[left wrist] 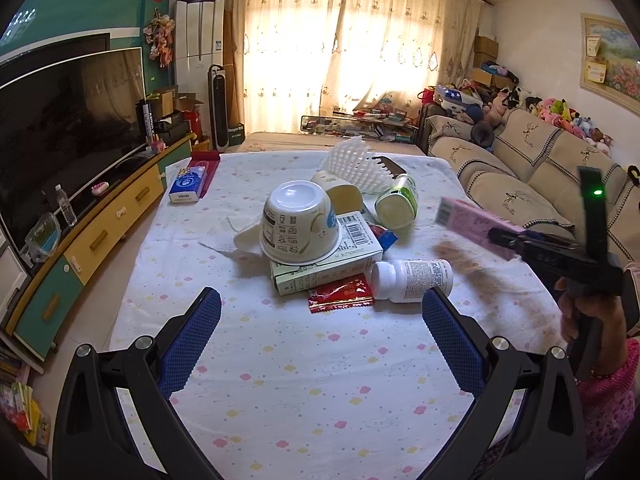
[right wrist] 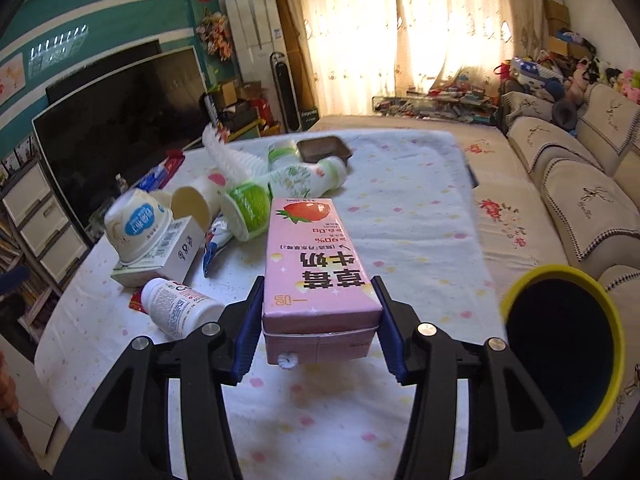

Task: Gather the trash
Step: 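Carry the pink carton over the yellow bin and open the right gripper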

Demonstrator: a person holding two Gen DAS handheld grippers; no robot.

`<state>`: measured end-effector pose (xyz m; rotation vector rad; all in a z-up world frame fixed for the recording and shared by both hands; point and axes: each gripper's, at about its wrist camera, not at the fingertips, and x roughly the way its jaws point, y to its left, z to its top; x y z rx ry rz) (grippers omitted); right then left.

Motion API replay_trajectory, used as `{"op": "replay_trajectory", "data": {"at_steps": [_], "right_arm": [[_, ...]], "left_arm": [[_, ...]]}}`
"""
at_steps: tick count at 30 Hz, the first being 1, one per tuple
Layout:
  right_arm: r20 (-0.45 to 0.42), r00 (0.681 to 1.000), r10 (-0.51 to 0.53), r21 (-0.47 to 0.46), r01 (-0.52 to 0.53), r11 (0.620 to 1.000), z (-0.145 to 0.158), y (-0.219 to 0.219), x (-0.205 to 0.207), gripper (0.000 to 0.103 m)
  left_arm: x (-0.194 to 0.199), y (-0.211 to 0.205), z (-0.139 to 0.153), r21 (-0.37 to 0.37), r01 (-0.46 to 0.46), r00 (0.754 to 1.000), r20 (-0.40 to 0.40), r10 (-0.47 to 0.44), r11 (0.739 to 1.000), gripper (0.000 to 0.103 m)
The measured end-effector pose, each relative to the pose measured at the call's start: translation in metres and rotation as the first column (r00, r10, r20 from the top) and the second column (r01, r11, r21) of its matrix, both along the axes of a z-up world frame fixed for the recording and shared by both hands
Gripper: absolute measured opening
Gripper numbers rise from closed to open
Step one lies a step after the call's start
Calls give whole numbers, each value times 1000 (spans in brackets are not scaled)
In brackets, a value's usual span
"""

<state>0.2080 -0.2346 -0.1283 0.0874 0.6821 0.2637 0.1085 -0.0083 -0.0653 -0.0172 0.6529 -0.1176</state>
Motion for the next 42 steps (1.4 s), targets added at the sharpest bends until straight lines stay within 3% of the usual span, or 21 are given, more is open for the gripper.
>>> {"op": "replay_trajectory", "data": {"at_steps": [5, 8, 12, 18, 23, 30, 42], "right_arm": [[38, 986, -165, -22, 165, 986, 16, -48, -28, 49], [4, 951, -308, -42, 308, 950, 5, -91, -27, 49], [-102, 885, -454, -108, 444, 890, -30, -140, -14, 49], [-238, 811, -535, -194, 500, 844, -84, -174, 15, 47], [-294, 775, -559, -243, 505, 828, -113, -181, 29, 48], [-255, 779, -573, -233, 525, 819, -106, -175, 22, 54], [-179, 816, -550, -160, 527, 834, -72, -163, -10, 58]], "left_arm": [[-2, -8, 0, 1, 20, 1000, 0, -20, 1000, 99], [-2, -12, 0, -1, 29, 1000, -1, -29, 1000, 99], [0, -16, -2, -1, 39, 999, -10, -39, 999, 99], [1, -21, -3, 7, 45, 999, -19, -45, 999, 99], [10, -19, -9, 14, 39, 999, -39, -39, 999, 99], [31, -15, -21, 13, 30, 997, -77, -29, 999, 99], [107, 0, -23, 55, 14, 999, -36, -12, 998, 99]]}}
